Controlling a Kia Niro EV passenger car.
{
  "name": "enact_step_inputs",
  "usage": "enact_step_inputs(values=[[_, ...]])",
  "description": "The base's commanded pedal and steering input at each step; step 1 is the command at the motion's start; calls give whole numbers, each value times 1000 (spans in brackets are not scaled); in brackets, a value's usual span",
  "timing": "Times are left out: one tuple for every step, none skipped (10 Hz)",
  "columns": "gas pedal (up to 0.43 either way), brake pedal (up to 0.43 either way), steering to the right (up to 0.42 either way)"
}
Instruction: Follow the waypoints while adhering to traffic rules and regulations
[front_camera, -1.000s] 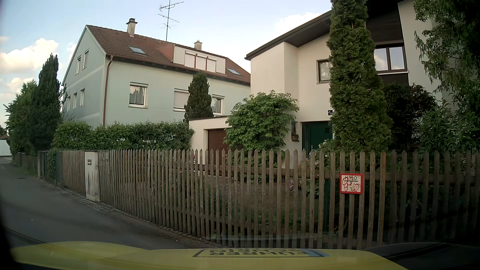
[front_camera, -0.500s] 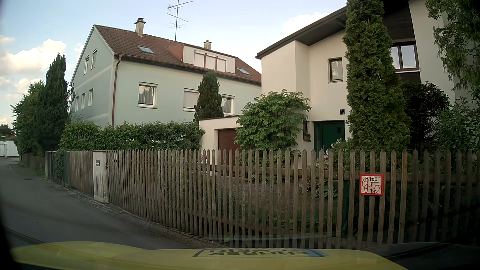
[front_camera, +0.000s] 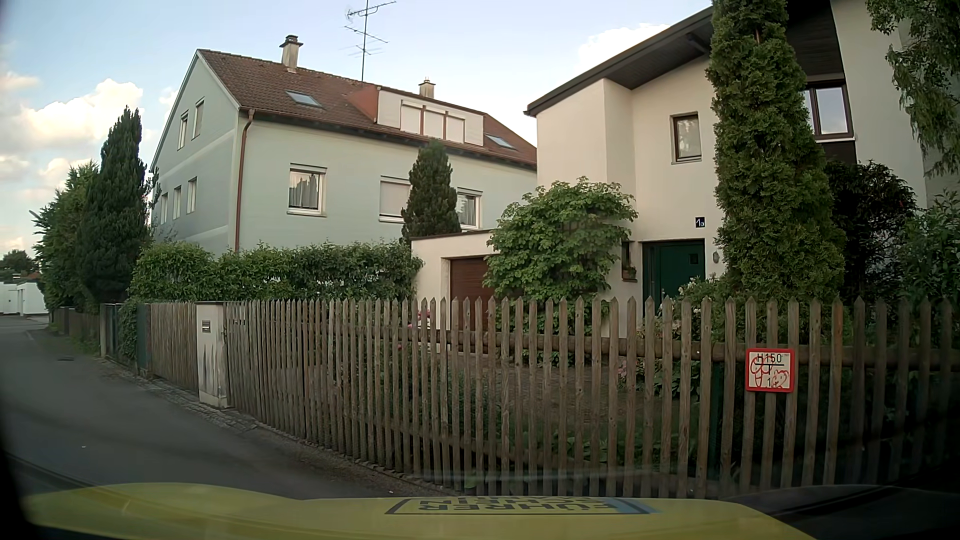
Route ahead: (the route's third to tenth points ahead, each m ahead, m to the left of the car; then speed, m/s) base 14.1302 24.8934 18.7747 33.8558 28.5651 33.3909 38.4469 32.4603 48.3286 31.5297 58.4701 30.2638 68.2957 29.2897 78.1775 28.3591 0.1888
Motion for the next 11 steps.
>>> enact_step_inputs(values=[[0,61,-761],[0,61,-761],[0,61,-760],[0,61,-757],[0,61,-750],[0,67,-743],[0,79,-733],[0,79,-728],[0,79,-734],[0,85,-772],[0,91,-821]])
